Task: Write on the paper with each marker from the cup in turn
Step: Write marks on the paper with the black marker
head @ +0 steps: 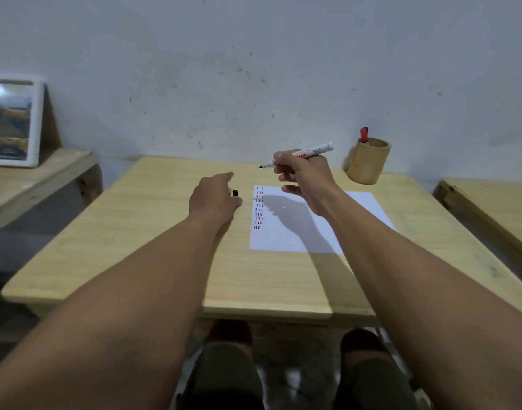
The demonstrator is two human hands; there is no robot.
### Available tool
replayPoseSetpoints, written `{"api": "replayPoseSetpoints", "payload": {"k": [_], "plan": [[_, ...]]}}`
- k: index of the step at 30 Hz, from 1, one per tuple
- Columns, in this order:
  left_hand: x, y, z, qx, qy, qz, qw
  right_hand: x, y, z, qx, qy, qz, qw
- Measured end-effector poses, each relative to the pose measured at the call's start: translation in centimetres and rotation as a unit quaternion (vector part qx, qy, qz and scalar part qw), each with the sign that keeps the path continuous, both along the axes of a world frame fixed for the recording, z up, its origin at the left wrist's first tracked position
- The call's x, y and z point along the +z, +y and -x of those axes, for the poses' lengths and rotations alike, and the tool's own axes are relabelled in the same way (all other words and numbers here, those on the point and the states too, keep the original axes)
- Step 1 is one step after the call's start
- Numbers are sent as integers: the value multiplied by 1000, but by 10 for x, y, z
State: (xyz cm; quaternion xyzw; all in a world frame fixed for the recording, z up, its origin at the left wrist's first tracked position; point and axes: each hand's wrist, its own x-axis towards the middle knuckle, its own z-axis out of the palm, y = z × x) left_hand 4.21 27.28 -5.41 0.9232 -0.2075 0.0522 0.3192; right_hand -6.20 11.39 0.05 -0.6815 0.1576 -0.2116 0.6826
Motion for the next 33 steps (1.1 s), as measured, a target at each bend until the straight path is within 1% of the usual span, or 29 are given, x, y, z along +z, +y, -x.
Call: {"api": "replayPoseSetpoints", "payload": {"k": [3, 7, 10, 12, 14, 18, 23, 30, 33], "plan": [[-4, 8, 14, 5, -25, -3, 1000, -2, 2, 4, -7, 10, 8, 1000], [-17, 24, 40, -5, -48, -42, 998, -5, 6, 11, -22, 26, 33, 999], [-26, 34, 53, -51, -61, -136, 988, -7, 9, 17, -27, 31, 55, 998], [-28, 35, 55, -78, -36, -196, 977, -9, 13, 20, -29, 37, 72, 996], [-27, 35, 58, -96, -1, -225, 970, -13, 16, 22, -36, 43, 87, 995], [-24, 38, 64, -109, 17, -252, 961, -21, 23, 24, -46, 55, 107, 992], [-23, 43, 71, -110, 24, -269, 957, -35, 30, 26, -22, 65, 108, 992], [-23, 45, 72, -114, 21, -282, 952, -54, 36, 26, -73, 108, 151, 980], [-25, 44, 71, -114, 17, -287, 951, -63, 37, 27, -83, 111, 157, 978]]}}
